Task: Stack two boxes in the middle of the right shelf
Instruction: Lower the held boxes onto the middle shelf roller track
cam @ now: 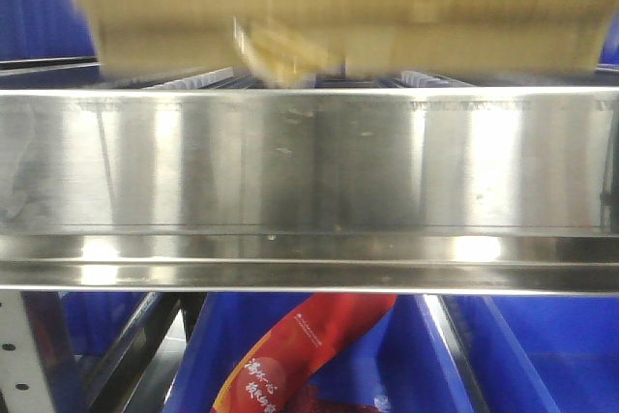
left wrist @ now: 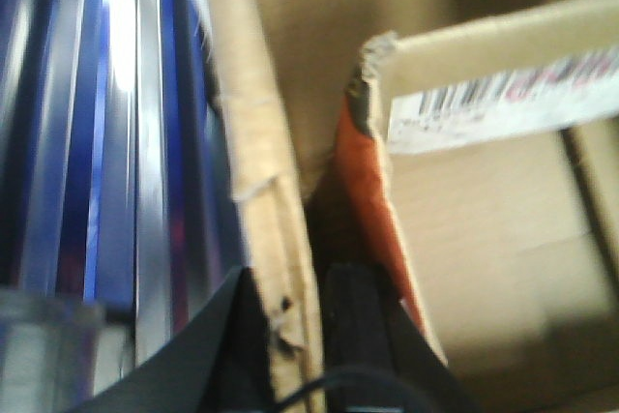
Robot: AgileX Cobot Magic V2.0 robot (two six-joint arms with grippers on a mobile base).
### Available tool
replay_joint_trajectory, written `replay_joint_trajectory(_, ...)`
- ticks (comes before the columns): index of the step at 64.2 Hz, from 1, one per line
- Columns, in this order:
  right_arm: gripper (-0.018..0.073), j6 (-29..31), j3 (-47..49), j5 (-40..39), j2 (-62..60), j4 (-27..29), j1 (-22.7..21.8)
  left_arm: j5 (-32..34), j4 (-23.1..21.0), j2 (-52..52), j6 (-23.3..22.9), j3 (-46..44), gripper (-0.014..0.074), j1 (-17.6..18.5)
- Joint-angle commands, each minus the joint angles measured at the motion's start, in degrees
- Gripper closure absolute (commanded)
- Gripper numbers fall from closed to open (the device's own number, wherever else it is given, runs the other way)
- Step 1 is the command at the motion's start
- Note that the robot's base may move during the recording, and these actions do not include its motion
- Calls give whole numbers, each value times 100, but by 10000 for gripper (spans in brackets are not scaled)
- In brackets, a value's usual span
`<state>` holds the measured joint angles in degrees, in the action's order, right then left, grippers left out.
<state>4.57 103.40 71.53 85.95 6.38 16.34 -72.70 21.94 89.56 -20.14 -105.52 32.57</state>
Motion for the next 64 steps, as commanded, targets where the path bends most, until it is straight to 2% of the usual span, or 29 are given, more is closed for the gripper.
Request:
replay_joint_trajectory(1, 711, 83, 42, -156, 32, 131, -9, 274, 213, -61, 37, 92, 706, -90)
replay_joint_trajectory(6, 697, 83, 42, -156, 68, 131, -9, 274, 55, -61, 37, 91, 654, -160)
replay_joint_trajectory(11, 616, 83, 42, -156, 68, 131, -9, 274, -77, -61, 37, 91, 514, -159)
replay_joint_trajectory(16, 448, 83, 53, -156, 68, 131, -9, 274, -77, -61, 37, 91, 320, -159)
replay_joint_trajectory(17, 410, 83, 53, -156, 55, 131, -9, 274, -77, -61, 37, 91, 253, -159)
replay_joint_trajectory(24, 111, 26, 53, -156, -31, 131, -9, 274, -117, -61, 37, 81, -31, -159)
replay_joint_trajectory(29, -20, 2, 53, -179, -136, 131, -9, 274, -117, -130, 37, 74, 31, -159)
replay_joint_trajectory(41, -9, -14, 62, -312, -619, 161, -9, 274, -127, -550, 37, 74, 165, -159)
replay_joint_trajectory(47, 35, -14, 51, -302, -951, 183, -9, 274, -215, -955, 37, 74, 288, -159)
replay_joint_trajectory(54, 206, -14, -35, -314, -1344, 184, -9, 274, -242, -1432, 37, 96, 486, -159)
replay_joint_trajectory(61, 498, -14, -353, -459, -1800, 184, -9, 274, -242, -1937, 37, 307, 695, -159)
replay_joint_trajectory(64, 628, -14, -585, -606, -2035, 184, -9, 274, -230, -2196, 37, 503, 708, -159)
